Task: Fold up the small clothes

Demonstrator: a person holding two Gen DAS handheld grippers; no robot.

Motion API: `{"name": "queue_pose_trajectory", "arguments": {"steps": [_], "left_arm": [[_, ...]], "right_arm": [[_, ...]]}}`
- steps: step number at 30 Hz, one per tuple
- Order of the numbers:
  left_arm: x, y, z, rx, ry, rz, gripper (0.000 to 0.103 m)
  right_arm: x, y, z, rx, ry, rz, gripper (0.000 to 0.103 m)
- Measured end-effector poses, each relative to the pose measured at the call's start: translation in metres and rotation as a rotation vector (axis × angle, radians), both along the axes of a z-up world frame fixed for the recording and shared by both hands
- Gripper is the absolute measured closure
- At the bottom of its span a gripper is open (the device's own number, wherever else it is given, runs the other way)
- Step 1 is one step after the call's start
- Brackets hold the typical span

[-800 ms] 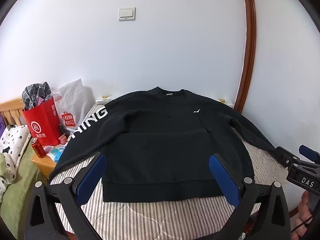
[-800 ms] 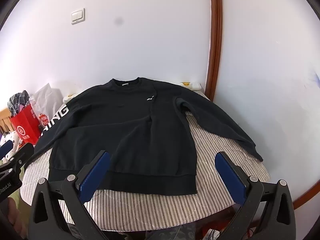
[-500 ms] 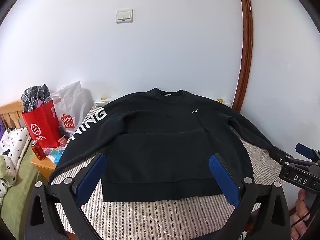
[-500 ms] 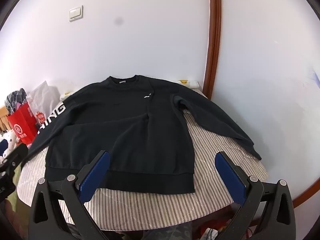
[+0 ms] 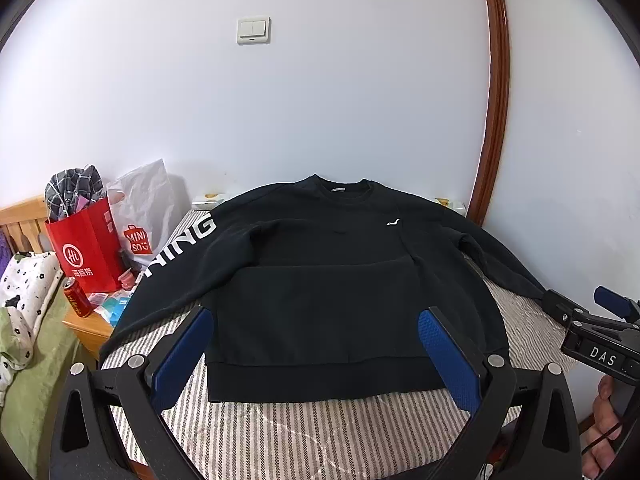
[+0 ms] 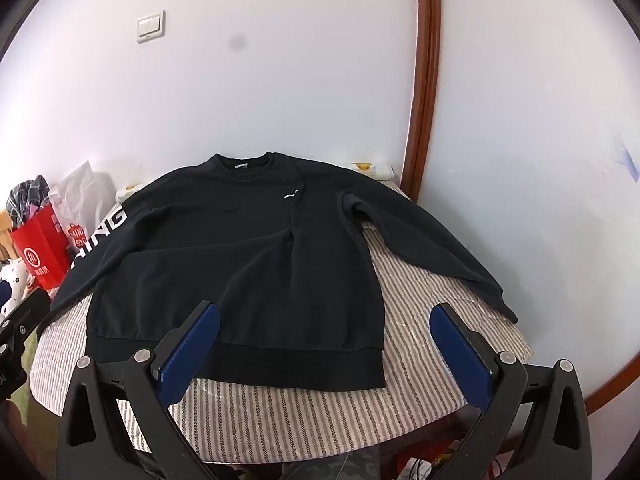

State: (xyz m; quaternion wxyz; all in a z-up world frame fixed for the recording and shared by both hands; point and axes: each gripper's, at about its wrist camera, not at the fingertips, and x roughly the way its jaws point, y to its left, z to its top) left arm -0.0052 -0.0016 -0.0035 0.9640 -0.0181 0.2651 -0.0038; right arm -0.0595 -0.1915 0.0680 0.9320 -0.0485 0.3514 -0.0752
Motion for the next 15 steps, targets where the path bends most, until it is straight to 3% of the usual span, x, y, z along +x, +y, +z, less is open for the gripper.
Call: {"name": "queue_pose_trajectory", "arguments": {"steps": [15], "left_arm": [[0.001, 0.01, -0.002, -0.012, 0.013, 0.009, 0.0]], "right_arm": [[0.005, 0.016, -0.007, -0.004, 0.018, 0.012, 0.0]]}}
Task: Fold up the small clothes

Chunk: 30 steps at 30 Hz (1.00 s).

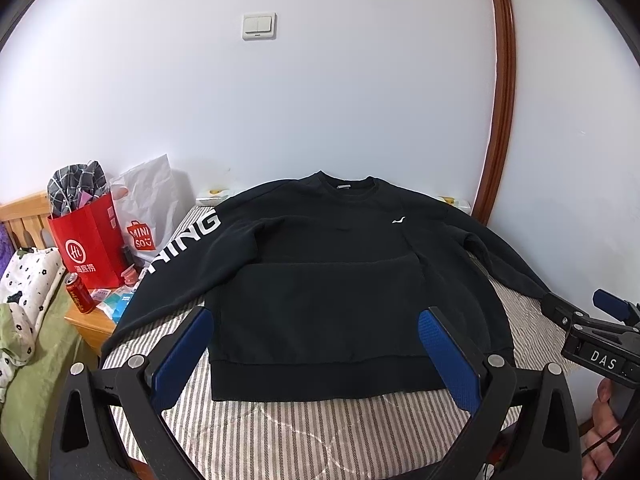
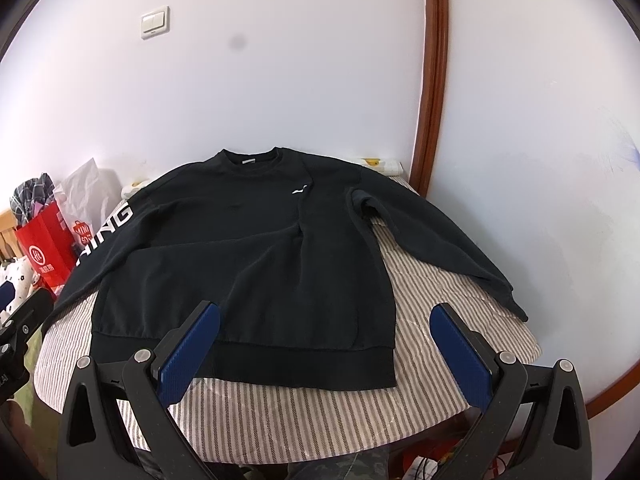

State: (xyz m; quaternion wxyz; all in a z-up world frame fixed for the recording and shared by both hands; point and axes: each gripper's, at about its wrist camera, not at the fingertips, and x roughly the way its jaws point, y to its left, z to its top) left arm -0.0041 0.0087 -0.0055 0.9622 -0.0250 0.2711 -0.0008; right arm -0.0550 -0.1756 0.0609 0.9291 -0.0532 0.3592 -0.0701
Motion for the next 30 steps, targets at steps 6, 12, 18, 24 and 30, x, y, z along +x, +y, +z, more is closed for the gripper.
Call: {"name": "queue_pose_trajectory", "arguments": {"steps": [6, 12, 18, 24, 30], "left_arm": [[-0.0005, 0.0014, -0.0006, -0.006, 0.003, 0.005, 0.0], [-0.0013, 0.0038, -0.001, -0.011, 0.004, 0.009, 0.0], [0.0018, 0.0046, 0.0002, -0.017, 0.008, 0.007, 0.0], [0.0007, 0.0055, -0.0003, -0.023, 0.01, 0.012, 0.0], [0.0014, 0.0069, 0.0013, -0.025, 0.009, 0.016, 0.0]], "right_arm": [[-0.002, 0.0054, -0.0029, -0.004, -0.002, 0.005, 0.0], [-0.0032, 0.009, -0.0032, -0.007, -0.003, 0.014, 0.0], [-0.0042, 0.0083, -0.004, -0.004, -0.003, 0.014, 0.0], [-0.0046, 0.0074, -0.0039, -0.002, -0.003, 0.019, 0.0], [-0.0062, 0.0067, -0.003, -0.003, -0.006, 0.017, 0.0]]}}
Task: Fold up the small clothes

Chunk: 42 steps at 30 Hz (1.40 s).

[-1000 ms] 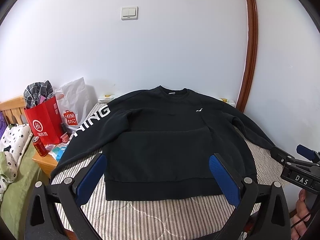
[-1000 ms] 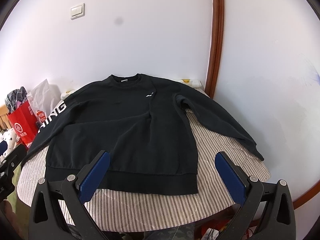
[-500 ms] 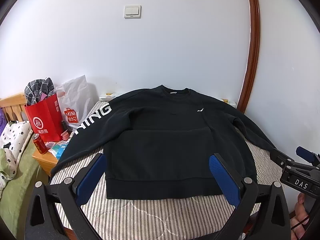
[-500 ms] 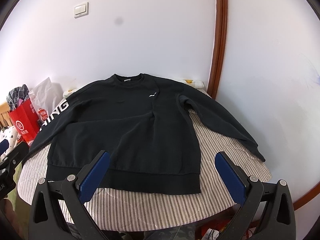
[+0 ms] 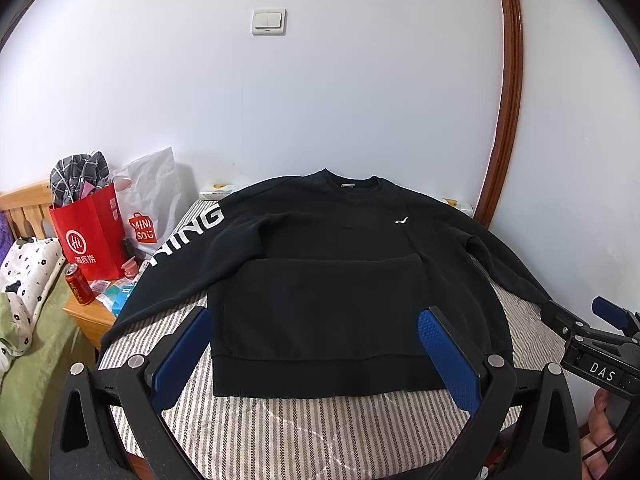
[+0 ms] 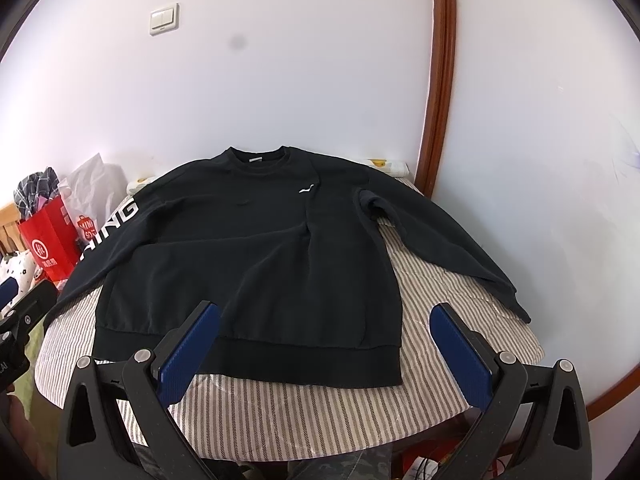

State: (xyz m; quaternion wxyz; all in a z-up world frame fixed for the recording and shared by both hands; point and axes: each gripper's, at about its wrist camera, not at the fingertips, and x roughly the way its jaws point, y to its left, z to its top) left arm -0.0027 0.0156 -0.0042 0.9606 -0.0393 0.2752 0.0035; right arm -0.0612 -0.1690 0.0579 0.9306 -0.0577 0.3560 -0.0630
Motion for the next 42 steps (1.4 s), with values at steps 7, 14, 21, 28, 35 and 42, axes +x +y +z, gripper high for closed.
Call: {"name": "queue_pose_trajectory", "arguments": {"steps": [7, 14, 21, 28, 35, 42], "left_arm": [[0.001, 0.003, 0.0, -0.003, 0.002, 0.005, 0.0], [0.001, 0.007, -0.001, -0.016, 0.0, -0.01, 0.0], [0.006, 0.01, -0.002, -0.019, -0.006, -0.015, 0.0], [0.026, 0.015, -0.013, -0.041, 0.002, -0.06, 0.0], [0.068, 0.043, -0.05, -0.16, 0.096, -0.03, 0.0], [0.104, 0.085, -0.099, -0.204, 0.192, 0.059, 0.001]], "right_arm": [[-0.004, 0.0, 0.003, 0.004, -0.012, -0.007, 0.0], [-0.002, 0.002, 0.0, -0.002, -0.003, -0.001, 0.0], [0.001, 0.001, -0.003, -0.001, -0.013, -0.016, 0.0], [0.015, 0.001, -0.012, -0.007, -0.012, -0.02, 0.0], [0.05, -0.006, -0.047, -0.007, 0.035, -0.007, 0.0], [0.09, -0.015, -0.1, -0.047, 0.115, -0.01, 0.001]]}}
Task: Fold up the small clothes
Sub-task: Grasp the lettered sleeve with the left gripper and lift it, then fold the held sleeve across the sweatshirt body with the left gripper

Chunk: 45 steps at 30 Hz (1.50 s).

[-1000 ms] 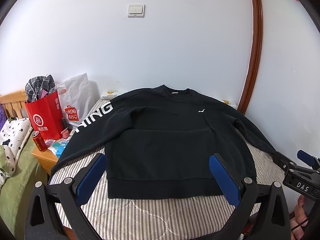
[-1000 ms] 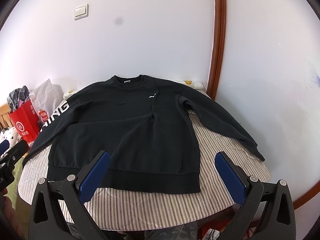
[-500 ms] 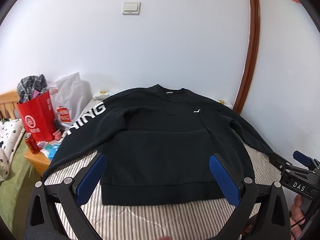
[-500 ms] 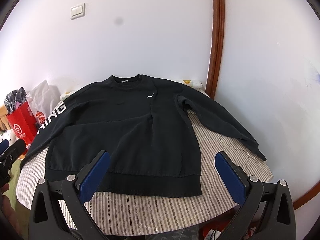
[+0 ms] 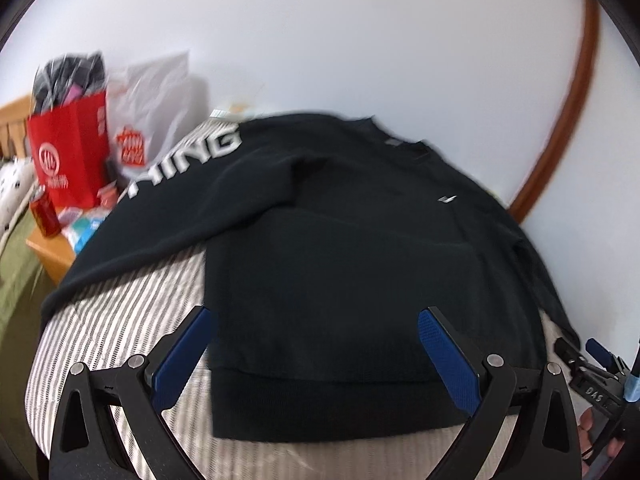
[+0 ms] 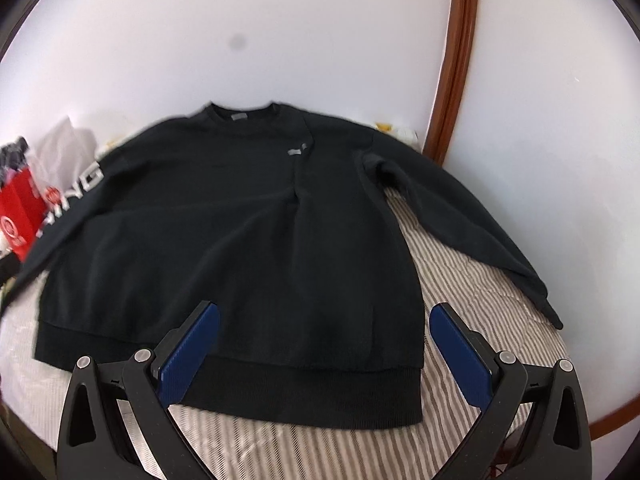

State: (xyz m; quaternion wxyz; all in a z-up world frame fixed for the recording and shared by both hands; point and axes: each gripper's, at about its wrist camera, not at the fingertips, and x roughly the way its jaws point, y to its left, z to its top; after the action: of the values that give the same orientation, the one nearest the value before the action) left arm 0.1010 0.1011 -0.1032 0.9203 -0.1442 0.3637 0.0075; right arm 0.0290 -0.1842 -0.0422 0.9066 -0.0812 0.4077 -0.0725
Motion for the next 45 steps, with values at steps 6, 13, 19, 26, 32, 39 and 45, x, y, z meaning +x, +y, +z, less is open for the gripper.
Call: {"name": "queue_pose_trajectory", "arguments": {"steps": [6, 13, 19, 26, 32, 39, 45], "left_arm": [[0.016, 0.055, -0.042, -0.097, 0.075, 0.105, 0.01], [0.021, 0.113, -0.067, -0.183, 0.054, 0.27, 0.034], [0.037, 0.143, -0.072, -0.211, 0.02, 0.367, 0.042], [0.063, 0.15, -0.071, -0.117, 0.045, 0.432, 0.063], [0.077, 0.147, -0.052, -0.05, 0.032, 0.431, 0.092], [0.108, 0.102, 0.016, 0.092, -0.081, 0.304, 0.096], [0.16, 0.03, 0.054, 0.131, -0.138, 0.14, 0.096]], "right_arm": [[0.028, -0.016, -0.027, 0.036, 0.028, -0.036, 0.007], [0.053, -0.029, -0.05, 0.043, 0.097, -0.059, 0.008], [0.06, -0.042, -0.056, 0.057, 0.09, -0.117, 0.008], [0.069, -0.048, -0.047, 0.017, 0.092, -0.138, 0.008], [0.078, -0.061, -0.038, 0.016, 0.071, -0.144, 0.008], [0.091, -0.075, -0.025, 0.04, 0.048, -0.123, 0.008], [0.096, -0.086, -0.01, 0.015, 0.016, -0.094, 0.008]]}}
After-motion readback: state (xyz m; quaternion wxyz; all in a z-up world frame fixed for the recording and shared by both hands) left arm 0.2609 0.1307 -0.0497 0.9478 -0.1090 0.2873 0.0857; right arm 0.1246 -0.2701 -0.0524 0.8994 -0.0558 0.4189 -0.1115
